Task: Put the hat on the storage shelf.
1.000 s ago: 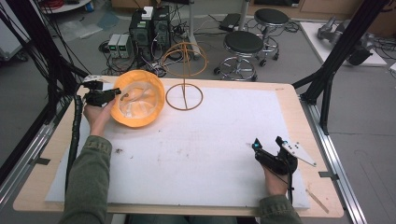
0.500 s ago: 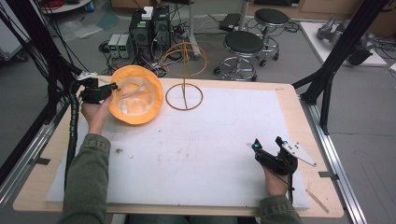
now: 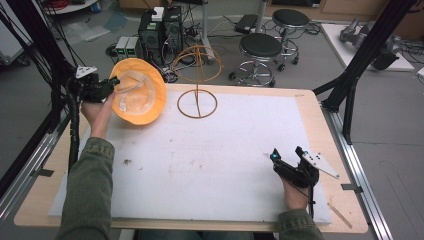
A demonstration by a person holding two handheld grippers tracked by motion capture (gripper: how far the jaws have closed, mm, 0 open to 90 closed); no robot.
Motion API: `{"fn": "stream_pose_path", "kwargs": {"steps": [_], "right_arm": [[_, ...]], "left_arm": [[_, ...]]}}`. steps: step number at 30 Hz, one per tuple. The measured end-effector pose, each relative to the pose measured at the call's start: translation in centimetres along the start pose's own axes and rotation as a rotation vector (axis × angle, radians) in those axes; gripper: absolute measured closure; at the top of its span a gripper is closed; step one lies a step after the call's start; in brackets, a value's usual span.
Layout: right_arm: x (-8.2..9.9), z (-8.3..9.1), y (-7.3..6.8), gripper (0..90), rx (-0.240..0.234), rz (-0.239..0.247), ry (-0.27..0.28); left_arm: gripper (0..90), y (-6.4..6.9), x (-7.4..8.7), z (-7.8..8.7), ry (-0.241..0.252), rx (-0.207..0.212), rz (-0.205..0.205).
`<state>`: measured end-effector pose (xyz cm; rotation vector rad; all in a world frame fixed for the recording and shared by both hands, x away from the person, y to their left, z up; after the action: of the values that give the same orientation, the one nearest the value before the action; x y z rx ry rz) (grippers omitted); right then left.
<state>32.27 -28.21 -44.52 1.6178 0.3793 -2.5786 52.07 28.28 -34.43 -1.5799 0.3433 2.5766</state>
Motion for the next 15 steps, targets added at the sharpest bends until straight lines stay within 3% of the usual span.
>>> {"fn": "stream_pose_path", "kwargs": {"steps": [5,11,15], "right_arm": [[0.0,0.1,-0.1,11.5,-0.003,0.002,0.001],[0.0,0.1,-0.1,11.5,-0.017,-0.001,-0.003],[0.0,0.2,0.0,11.5,-0.020,-0.002,0.002]], "left_arm": [[87.3,1.6,-1.7,-0.7,0.002,-0.021,-0.033],[87.3,3.8,-4.5,-1.0,0.050,-0.070,-0.128],[87.4,5.0,-6.2,-0.8,0.085,-0.083,-0.152]]}}
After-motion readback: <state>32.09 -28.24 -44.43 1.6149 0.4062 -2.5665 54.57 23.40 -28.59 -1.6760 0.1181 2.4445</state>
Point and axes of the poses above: each handheld gripper's, and its own axes: z roughly backward along the jaws, x roughly out of its underside, y roughly to its right, the point moved 5 cm from there along -z, roughly forward along the jaws, and after that the axes turned 11 degrees about -y, right-handed, at the moved point
